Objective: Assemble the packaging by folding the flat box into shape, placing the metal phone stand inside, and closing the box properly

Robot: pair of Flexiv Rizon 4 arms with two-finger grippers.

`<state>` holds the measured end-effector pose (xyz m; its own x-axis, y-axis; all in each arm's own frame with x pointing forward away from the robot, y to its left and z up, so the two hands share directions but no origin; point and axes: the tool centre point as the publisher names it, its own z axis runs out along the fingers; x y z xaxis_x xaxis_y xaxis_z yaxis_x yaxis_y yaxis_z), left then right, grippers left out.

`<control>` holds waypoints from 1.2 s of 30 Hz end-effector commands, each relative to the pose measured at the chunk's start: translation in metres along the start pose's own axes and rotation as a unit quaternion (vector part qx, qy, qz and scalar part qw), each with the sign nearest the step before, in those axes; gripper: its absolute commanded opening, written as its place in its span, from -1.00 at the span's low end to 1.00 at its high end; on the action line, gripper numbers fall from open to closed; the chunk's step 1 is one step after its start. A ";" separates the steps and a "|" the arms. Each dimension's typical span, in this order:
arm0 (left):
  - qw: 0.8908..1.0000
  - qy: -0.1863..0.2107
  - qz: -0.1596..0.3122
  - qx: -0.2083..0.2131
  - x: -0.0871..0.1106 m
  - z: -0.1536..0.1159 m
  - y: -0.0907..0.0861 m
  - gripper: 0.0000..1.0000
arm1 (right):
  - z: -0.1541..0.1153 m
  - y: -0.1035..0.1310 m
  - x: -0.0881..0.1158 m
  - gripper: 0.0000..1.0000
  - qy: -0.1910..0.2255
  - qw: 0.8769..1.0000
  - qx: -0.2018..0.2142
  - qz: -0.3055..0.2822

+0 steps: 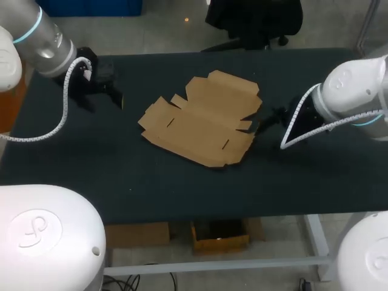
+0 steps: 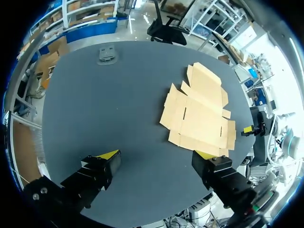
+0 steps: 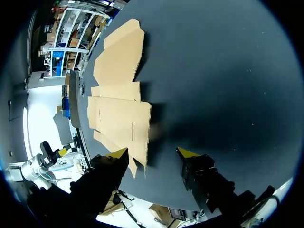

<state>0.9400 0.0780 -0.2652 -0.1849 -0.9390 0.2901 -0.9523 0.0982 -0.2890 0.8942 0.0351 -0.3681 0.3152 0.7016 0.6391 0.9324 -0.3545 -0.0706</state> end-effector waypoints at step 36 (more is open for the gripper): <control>1.000 0.004 -0.008 -0.015 -0.012 0.010 0.005 1.00 | 0.046 -0.010 0.018 -1.00 0.030 0.996 0.082 -0.036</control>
<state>0.9390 0.0865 -0.2793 -0.1729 -0.9369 0.3040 -0.9608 0.0925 -0.2615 0.8969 0.0928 -0.3953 0.2491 0.7053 0.6637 0.9662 -0.2284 -0.1199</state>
